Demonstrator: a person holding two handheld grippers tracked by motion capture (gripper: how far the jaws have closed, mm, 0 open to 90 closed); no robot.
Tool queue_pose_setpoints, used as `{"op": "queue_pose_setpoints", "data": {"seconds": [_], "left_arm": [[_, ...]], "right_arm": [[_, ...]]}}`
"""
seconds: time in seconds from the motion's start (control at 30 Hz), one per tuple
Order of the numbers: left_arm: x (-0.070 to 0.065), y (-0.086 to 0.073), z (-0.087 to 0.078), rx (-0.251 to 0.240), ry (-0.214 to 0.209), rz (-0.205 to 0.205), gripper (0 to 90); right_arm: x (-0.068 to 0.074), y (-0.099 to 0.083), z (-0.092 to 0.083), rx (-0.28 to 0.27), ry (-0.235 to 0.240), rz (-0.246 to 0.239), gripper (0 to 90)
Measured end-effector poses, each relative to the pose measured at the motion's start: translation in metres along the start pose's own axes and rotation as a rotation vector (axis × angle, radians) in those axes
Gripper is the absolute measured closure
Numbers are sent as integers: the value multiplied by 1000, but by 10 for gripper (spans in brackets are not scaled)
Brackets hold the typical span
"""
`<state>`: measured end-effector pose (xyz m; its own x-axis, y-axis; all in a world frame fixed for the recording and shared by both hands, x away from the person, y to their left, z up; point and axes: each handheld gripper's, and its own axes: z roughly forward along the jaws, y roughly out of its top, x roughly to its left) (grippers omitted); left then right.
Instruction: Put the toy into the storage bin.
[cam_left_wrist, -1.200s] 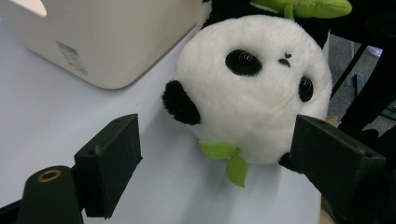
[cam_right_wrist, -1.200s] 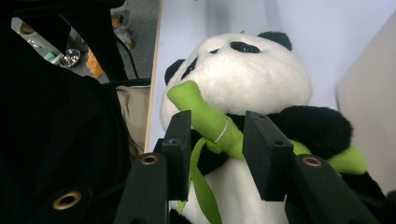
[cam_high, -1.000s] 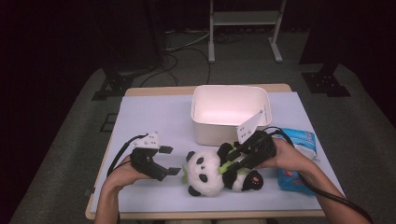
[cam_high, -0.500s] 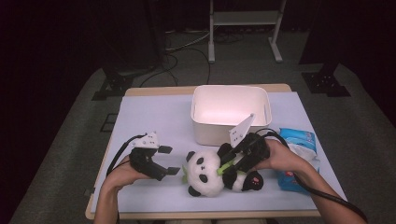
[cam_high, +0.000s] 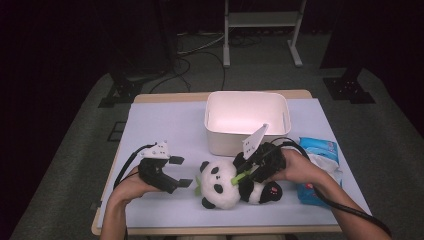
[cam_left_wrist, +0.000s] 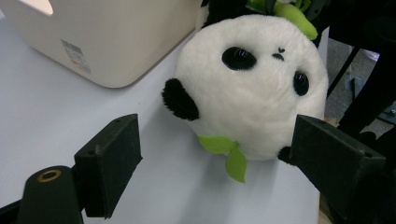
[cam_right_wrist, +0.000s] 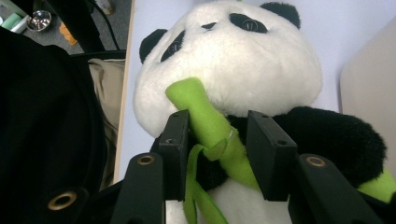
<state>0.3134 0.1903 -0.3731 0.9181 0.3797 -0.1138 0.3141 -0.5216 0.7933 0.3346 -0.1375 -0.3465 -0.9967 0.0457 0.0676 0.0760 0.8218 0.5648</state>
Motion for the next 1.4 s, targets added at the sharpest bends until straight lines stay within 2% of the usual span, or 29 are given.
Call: {"op": "queue_pose_setpoints", "data": {"seconds": [0.4, 0.87, 0.9, 1.03, 1.2, 1.4], "left_arm": [[1, -2, -2, -5, 9, -4, 154], [6, -6, -2, 2, 16, -18, 154], [6, -6, -2, 0, 17, -20, 154], [7, -7, -2, -2, 19, -26, 154], [9, -9, -2, 2, 20, -30, 154], [10, -11, -1, 4, 20, -37, 154]], "right_arm": [[-6, -6, 4, 1, -11, 34, 683], [-7, -7, 5, -22, -12, 41, 701], [-8, -7, 5, -27, -6, 60, 700], [-11, -9, 6, -33, 19, 81, 700], [-10, -7, 5, -24, 17, 65, 711], [-9, -4, 1, -38, 14, 57, 727]]}}
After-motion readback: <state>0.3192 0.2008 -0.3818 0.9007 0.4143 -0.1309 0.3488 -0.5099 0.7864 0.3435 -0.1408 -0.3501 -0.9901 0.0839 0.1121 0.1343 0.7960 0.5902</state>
